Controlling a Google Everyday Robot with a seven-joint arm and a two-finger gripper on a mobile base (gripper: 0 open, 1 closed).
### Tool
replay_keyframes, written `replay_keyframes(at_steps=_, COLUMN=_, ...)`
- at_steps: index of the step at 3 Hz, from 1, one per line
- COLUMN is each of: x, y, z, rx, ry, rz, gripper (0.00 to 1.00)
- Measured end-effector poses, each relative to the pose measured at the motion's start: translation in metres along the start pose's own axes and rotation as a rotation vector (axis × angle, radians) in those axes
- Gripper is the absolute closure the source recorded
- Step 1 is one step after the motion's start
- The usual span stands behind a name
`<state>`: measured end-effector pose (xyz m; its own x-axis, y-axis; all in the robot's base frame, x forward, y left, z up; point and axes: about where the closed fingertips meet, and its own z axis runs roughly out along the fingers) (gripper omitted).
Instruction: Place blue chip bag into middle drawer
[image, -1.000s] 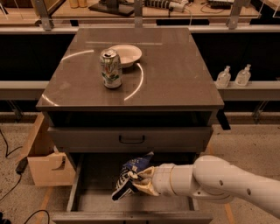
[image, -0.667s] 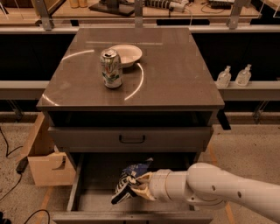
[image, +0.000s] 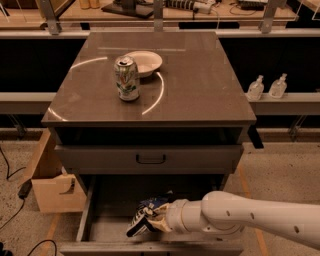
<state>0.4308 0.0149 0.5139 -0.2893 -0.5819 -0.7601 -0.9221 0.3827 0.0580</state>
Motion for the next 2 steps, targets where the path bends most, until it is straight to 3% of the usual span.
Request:
replay_keyframes(at_steps=1, x=0.0182, y=-0.0079, z=0.017, rx=0.016, ry=0.002, rz=0.085, gripper=0.38)
replay_keyframes(at_steps=2, x=0.0247, y=-0.0147, z=0.0188, rx=0.03, ry=-0.015, rz=0.12, gripper=0.15)
